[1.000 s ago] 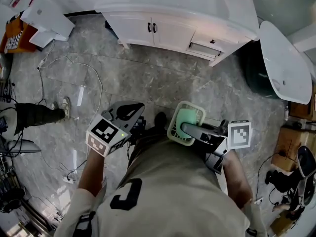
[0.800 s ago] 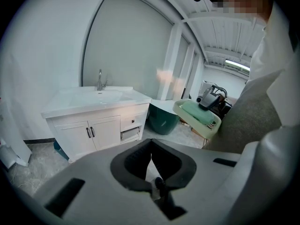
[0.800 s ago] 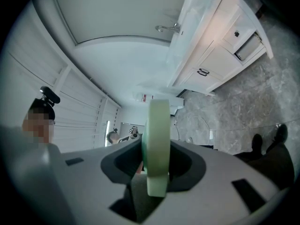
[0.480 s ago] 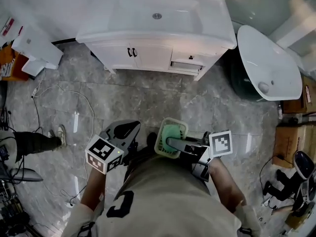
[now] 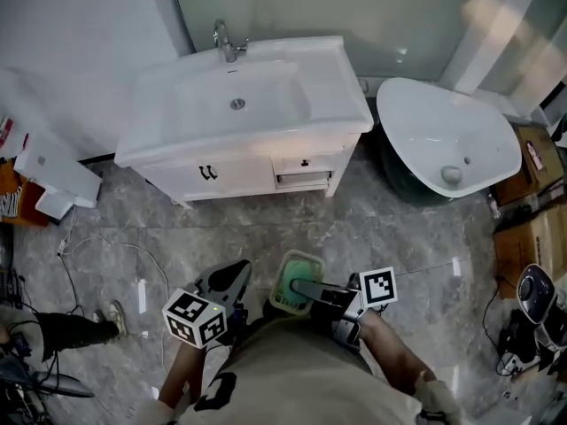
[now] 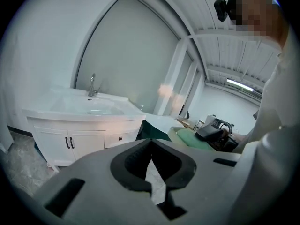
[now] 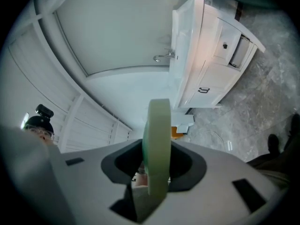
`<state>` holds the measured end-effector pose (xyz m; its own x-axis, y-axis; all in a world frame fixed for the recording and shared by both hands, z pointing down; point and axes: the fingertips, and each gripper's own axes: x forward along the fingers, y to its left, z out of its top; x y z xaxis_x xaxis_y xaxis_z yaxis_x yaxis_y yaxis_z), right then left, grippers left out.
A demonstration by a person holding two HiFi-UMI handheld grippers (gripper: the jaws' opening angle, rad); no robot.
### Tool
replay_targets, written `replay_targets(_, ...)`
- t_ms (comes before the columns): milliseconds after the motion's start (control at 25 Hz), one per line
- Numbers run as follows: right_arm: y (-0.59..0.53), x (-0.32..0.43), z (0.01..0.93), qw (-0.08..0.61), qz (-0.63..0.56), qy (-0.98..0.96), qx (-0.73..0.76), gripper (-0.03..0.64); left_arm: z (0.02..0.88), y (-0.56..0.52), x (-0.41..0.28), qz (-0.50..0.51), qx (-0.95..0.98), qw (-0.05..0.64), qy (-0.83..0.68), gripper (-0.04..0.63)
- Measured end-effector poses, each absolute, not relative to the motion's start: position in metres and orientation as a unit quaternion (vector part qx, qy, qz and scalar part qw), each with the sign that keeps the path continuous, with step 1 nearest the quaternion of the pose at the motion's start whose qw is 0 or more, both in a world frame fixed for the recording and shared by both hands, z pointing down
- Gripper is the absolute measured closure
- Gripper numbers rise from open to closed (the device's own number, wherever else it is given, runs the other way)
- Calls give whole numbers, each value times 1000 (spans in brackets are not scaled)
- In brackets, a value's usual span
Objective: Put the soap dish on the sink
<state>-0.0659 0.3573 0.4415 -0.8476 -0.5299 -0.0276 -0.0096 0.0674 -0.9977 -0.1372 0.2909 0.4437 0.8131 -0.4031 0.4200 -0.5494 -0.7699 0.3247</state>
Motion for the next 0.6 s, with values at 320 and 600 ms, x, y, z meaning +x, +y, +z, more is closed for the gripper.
replay_targets(320,341,-11,444,241,-658,684,-202,475,447,285,-89,165,922,229,-265,575)
replay_targets(600,342,25,446,246,-667,675,-195,470,437,284,-46,177,924,200,-274,575)
